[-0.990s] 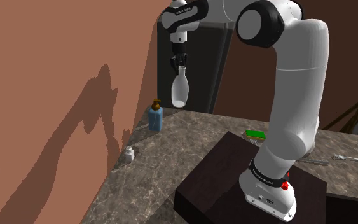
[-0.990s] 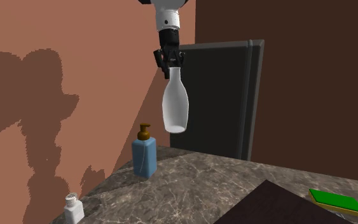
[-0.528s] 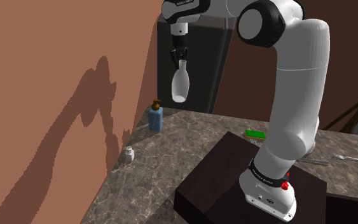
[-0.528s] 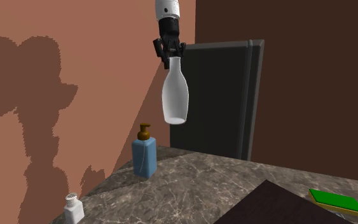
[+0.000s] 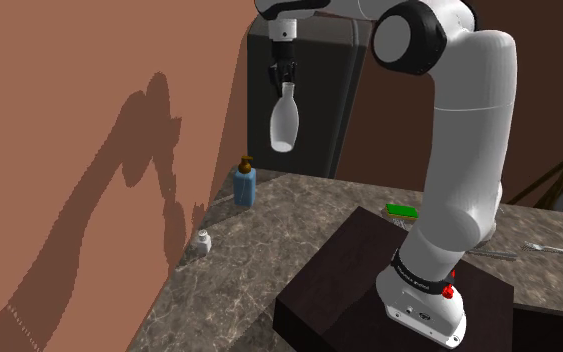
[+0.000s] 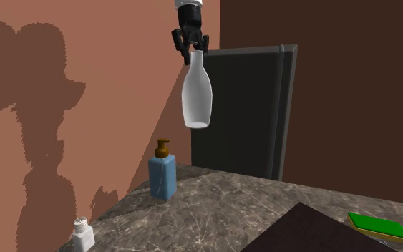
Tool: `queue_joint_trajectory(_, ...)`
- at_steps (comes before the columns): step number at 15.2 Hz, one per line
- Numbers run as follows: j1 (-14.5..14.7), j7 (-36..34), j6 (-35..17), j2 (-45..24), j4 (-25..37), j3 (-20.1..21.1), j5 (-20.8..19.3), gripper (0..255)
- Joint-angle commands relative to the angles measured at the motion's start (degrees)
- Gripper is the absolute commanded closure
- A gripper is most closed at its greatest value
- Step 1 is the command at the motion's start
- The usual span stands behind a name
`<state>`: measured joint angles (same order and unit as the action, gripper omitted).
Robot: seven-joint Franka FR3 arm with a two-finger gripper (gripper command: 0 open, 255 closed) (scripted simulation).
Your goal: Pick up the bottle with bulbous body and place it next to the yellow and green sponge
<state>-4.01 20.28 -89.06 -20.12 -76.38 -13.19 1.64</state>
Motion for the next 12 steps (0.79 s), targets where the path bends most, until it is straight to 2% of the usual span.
queue_joint_trajectory(1,-0.20,0.64,-0.44,2.25,-2.63,-0.33,-0.46,255)
queue_joint_trajectory(6,-1.45,3.74,-4.35,11.94,-15.85,-2.03,-2.83,255)
queue_joint_trajectory(12,-3.68,7.76,-7.04,21.69,-27.67,-4.40,-6.00,255)
